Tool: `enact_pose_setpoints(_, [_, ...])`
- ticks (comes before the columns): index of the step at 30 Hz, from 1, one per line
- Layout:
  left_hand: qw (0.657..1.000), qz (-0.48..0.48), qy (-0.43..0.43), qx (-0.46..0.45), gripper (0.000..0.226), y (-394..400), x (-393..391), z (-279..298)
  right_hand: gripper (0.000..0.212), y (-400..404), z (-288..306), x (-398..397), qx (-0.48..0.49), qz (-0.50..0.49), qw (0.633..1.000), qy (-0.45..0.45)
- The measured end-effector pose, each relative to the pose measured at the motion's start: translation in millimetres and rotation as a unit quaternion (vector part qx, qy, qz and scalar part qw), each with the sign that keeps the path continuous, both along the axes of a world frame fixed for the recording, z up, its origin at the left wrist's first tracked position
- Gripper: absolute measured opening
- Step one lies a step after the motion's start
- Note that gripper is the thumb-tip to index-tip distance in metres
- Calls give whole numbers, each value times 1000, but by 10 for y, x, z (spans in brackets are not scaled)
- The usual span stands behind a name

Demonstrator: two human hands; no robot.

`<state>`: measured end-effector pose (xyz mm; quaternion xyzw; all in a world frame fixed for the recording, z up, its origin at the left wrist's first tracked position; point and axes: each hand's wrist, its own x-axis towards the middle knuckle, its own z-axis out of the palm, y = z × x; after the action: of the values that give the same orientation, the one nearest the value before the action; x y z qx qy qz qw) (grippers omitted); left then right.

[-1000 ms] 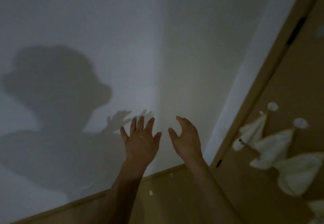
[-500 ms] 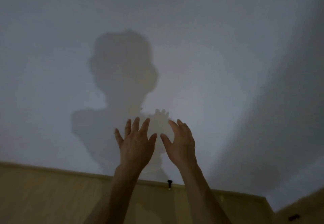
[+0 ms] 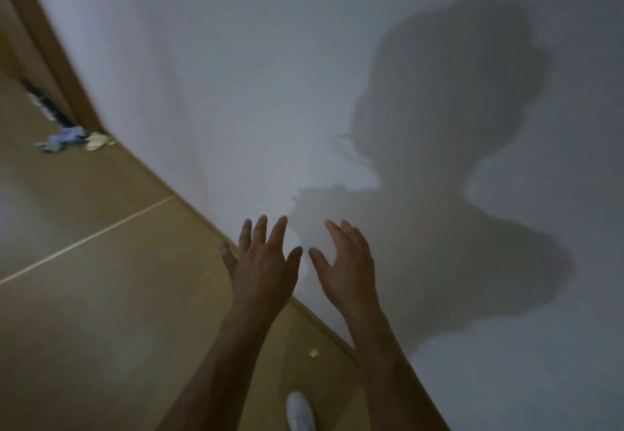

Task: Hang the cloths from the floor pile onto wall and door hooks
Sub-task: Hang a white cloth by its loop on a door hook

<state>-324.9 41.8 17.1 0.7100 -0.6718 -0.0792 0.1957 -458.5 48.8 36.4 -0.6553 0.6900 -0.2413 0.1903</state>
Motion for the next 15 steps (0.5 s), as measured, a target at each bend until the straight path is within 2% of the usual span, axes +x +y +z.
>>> enact_pose_setpoints(15, [977,214,-8,24,60,-1383,925,116,67,-1998,4,1090,-7,216,975,48])
